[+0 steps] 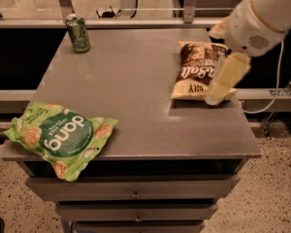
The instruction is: Knock green can over
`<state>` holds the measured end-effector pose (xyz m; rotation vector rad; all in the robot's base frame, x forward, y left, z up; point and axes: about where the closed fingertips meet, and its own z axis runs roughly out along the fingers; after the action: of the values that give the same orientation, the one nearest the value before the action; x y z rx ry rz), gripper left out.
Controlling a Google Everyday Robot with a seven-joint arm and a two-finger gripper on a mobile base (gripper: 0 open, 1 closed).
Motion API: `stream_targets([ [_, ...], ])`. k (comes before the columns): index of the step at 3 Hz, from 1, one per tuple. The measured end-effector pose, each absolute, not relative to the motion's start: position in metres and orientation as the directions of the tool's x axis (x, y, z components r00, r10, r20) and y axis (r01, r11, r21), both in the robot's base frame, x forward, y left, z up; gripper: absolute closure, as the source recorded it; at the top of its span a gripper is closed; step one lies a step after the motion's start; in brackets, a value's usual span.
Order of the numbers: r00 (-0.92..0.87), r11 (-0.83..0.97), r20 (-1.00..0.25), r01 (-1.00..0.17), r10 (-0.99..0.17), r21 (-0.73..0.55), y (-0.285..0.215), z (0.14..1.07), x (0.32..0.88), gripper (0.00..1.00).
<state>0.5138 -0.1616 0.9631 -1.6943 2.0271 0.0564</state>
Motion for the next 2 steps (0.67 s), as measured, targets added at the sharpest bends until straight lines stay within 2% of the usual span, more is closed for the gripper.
stream_targets([
  [1, -0.033, 0.243, -0.548, -0.917, -0.836, -0.316, -0.092, 0.961, 0.601, 0.00],
  [2, 0.012, 0.263, -0.635, -0.904, -0.773, -0.338, -0.037, 0.967, 0.661, 0.00],
])
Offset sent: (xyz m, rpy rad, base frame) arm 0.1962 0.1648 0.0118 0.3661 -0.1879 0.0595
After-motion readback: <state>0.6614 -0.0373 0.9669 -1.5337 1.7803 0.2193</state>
